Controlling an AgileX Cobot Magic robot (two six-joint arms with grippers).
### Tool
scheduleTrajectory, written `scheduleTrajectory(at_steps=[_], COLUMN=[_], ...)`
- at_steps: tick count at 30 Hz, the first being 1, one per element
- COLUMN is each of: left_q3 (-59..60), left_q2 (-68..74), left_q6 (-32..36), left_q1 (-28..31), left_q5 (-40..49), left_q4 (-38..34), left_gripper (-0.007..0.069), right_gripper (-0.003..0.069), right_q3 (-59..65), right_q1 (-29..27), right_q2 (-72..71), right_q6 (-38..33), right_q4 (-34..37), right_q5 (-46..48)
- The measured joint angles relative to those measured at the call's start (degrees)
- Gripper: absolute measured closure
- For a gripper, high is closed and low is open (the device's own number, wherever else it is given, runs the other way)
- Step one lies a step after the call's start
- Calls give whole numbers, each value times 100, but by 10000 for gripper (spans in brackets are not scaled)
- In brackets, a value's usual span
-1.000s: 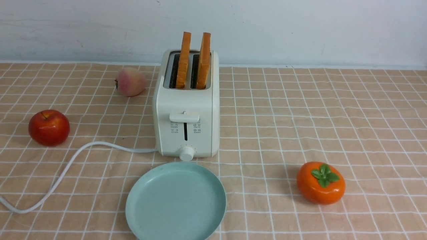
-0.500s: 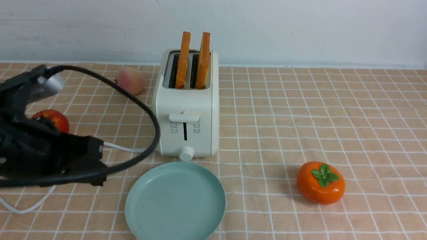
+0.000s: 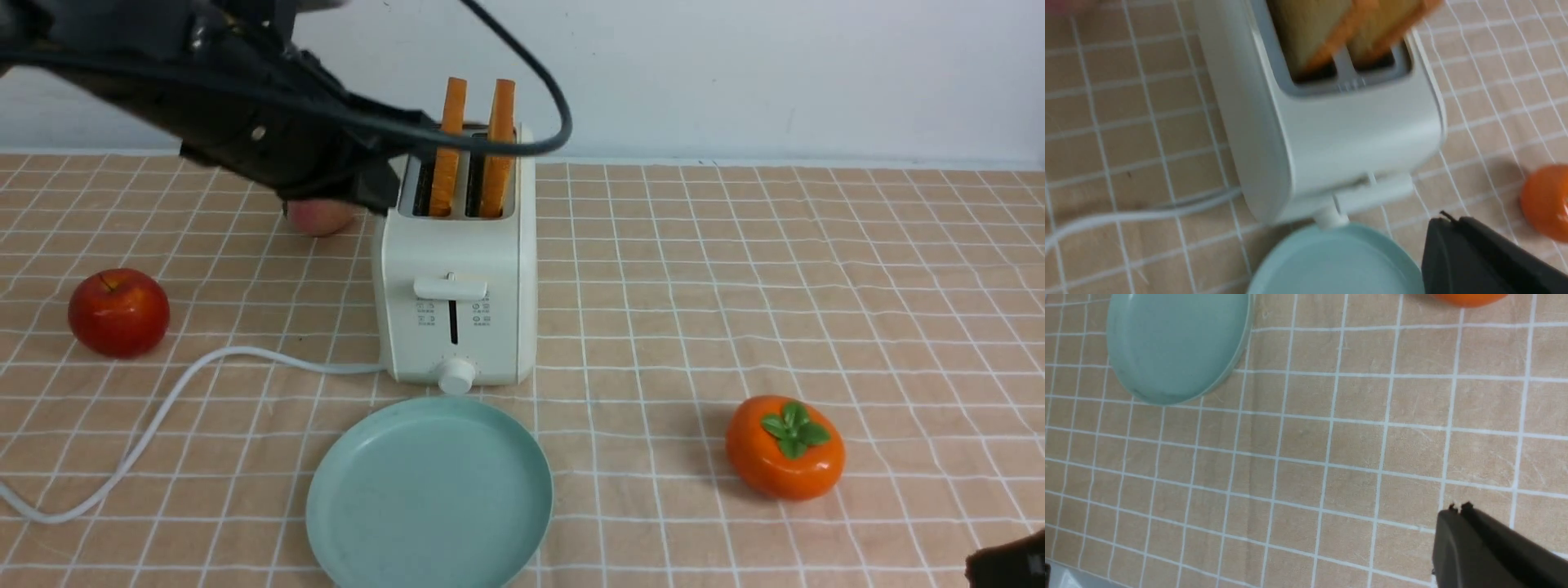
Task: Take toasted bread from bread machine on light coffee tablecloth place on plate.
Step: 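Reach for a toast slice standing in the toaster with the left gripper, then place the slice of bread on the plate with the left gripper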
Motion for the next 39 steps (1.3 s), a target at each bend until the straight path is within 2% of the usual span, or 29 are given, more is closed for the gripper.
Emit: scheduleTrajectory(at_steps=[3,5,6,7,9,10,12,13,15,17,19,20,21,22,23,24,25,26,34,39], left_q3=[-463,-828,-904,-996,-1202,-1211,-1237,-1237,-1237,-1237,-1237,-1237,-1237,-1237,-1242,-1264,-1274,-1326,-1542,-1611], left_q2=[433,912,1011,1140,1506,1554,1806,1834,1981,2030,2068,2091,2091,2096,2096,2072,2058,1981,810,-287], left_q6=[-37,-37,-37,-37,-37,-37,-37,-37,-37,-37,-37,-37,-37,-37,-37,-37,-37,-37,-81,-209], left_q1=[-5,-5,-5,-5,-5,-5,-5,-5,-5,-5,-5,-5,-5,-5,-5,-5,-5,-5,-5,-5], left_q5=[-121,-290,-324,-393,-690,-712,-910,-917,-1035,-1080,-1120,-1162,-1162,-1187,-1194,-1188,-1187,-1072,-482,676], left_q4=[188,264,264,264,264,264,270,277,349,391,441,512,512,560,590,642,659,731,889,883], left_gripper=[601,503,484,442,287,276,148,141,79,69,75,138,138,245,316,437,475,549,531,531], right_gripper=[672,670,670,669,668,668,668,668,668,668,668,668,668,667,666,665,665,664,659,658], right_q3=[5,5,5,5,5,5,5,5,5,5,5,5,5,5,5,5,5,5,5,5], right_q1=[0,0,0,0,0,0,0,0,0,0,0,0,0,0,0,0,0,0,0,0], right_q2=[0,0,0,0,0,0,0,0,0,0,0,0,0,0,0,0,0,0,0,0], right_q6=[-5,-5,-5,-5,-5,-5,-5,-5,-5,-5,-5,-5,-5,-5,-5,-5,-5,-5,-10,-10], right_q4=[114,215,215,231,282,282,306,307,327,340,354,358,358,358,358,358,358,358,358,361], right_q5=[-69,-155,-155,-180,-265,-273,-338,-344,-374,-374,-379,-379,-379,-379,-379,-379,-379,-379,-438,-518])
